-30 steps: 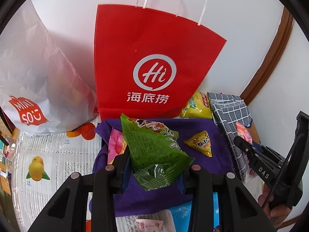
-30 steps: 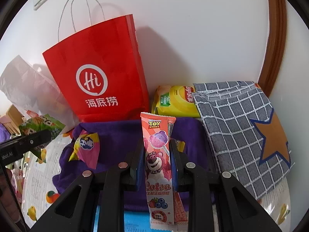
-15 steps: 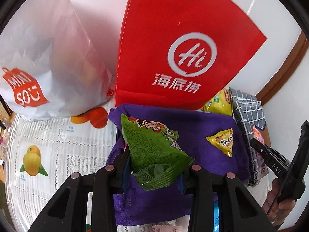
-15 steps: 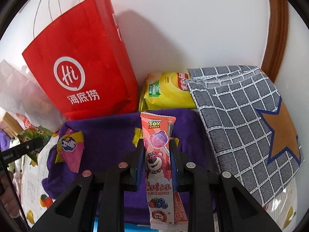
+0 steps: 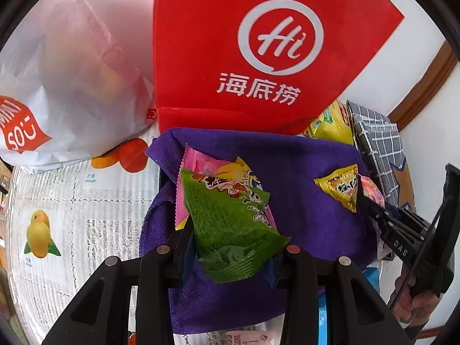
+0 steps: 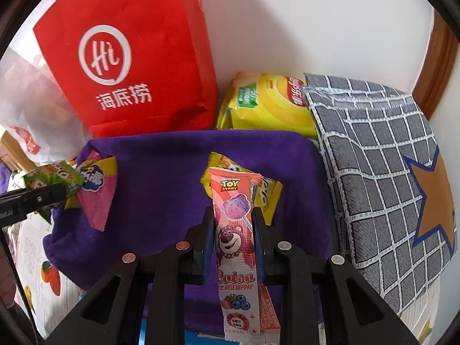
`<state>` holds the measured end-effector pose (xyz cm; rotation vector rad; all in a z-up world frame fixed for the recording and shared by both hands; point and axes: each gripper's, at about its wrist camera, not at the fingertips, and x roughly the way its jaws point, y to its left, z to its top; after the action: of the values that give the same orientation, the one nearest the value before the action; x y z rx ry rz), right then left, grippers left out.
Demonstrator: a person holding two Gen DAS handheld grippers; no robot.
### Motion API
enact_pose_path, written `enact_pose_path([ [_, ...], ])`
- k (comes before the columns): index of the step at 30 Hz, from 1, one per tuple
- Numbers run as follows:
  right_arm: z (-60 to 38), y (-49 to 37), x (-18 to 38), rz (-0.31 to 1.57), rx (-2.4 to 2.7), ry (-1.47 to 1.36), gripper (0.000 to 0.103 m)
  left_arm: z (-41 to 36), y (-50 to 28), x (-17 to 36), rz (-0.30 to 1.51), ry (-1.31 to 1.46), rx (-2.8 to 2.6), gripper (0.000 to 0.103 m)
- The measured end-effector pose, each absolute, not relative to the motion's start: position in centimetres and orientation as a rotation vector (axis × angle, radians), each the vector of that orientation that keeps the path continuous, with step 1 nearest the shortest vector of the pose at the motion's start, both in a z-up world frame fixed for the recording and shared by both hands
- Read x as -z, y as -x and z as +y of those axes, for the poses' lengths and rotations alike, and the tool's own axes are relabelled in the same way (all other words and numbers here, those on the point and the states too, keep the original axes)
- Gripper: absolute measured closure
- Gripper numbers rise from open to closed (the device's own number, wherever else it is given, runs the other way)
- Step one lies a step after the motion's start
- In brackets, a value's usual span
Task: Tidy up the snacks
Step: 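Carry the pink stick and green bag over the purple towel with both tools, then open both tools to drop the stick and green bag onto the towel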
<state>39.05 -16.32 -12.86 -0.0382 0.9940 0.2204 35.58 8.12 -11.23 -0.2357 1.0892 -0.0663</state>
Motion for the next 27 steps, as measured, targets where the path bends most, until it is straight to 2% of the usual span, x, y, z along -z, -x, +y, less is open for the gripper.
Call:
enact_pose_path([
  [9, -16.9, -39.2, 13.0, 0.965, -0.201, 0.012, 0.077, 8.0, -35.7, 11.3, 1.097, 0.240, 0.079, 0.065],
  [18, -16.2, -39.7, 13.7, 1.012, -0.185, 0.069, 0.074, 7.5, -35.7, 11.3, 1.109, 0.219, 0.093, 0.063],
  [20, -16.0, -39.5, 13.4, 0.999, -0.180, 0.085, 0.069, 7.3, -35.7, 11.3, 1.113, 0.211, 0.099, 0.061],
  [23, -15.9, -39.0, 12.4, 0.960, -0.188, 0.078, 0.055, 7.2, -35.6, 11.1, 1.116, 0.199, 0.102, 0.054],
  [25, -15.9, -38.6, 11.5, 0.929, -0.191, 0.068, 0.047, 7.0, -35.5, 10.8, 1.104, 0.194, 0.110, 0.046],
  [27, -16.0, -38.1, 10.6, 0.899, -0.192, 0.051, 0.040, 6.9, -35.3, 10.4, 1.088, 0.194, 0.121, 0.031],
])
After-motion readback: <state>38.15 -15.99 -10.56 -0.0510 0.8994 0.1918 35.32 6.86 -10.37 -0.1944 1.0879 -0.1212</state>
